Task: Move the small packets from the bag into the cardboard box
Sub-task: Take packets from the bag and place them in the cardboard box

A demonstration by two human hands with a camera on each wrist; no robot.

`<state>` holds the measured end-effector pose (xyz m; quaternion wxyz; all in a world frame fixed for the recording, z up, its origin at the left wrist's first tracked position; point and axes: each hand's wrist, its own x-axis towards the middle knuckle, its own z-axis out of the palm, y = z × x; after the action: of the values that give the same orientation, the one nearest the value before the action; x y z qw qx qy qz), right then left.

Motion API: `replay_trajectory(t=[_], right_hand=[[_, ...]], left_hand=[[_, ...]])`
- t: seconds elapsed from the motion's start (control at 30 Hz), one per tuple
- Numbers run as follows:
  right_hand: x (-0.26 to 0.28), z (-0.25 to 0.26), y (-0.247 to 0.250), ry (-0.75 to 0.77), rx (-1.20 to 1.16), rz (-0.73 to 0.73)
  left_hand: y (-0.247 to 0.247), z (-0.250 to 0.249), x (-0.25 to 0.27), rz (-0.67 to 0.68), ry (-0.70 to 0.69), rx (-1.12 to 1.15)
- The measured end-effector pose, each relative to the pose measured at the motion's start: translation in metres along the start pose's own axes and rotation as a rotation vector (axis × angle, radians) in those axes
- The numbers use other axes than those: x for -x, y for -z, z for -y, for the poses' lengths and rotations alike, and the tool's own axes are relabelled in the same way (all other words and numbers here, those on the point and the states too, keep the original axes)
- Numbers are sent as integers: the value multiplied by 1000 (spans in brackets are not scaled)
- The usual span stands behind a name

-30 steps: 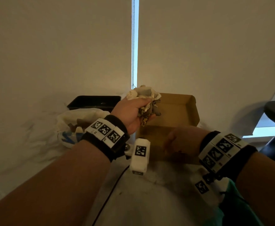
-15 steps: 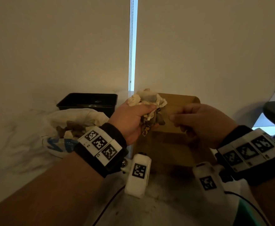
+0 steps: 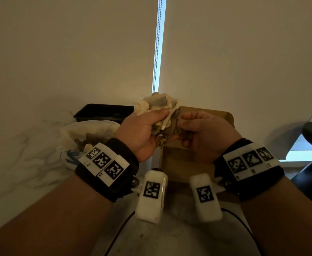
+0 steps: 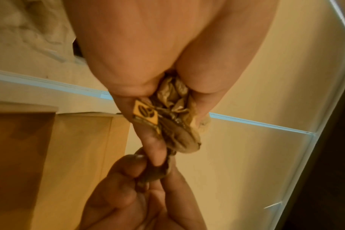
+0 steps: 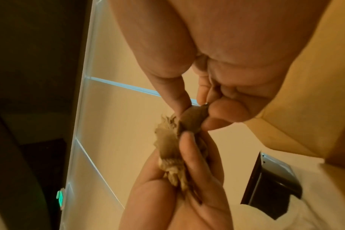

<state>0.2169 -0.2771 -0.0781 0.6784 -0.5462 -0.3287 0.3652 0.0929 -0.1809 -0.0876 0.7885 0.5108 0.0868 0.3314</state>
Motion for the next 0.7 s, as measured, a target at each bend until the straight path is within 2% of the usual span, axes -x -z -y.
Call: replay_trajectory(t=[0.2,0.4,0.6,0.7], right_hand=[[-7,1,-7,-126,-22,84],[-21,5,-16,-114,-151,78],[-14,-10,-11,-169,-207,247],[-12,-18,-5,-90,-205,260]], left_hand=[[22,-15,-4,-187,-37,46],[39,-13,0,-261,40,50],[38,-16,2,-304,43,134],[36,-16,2,-308,42,162]])
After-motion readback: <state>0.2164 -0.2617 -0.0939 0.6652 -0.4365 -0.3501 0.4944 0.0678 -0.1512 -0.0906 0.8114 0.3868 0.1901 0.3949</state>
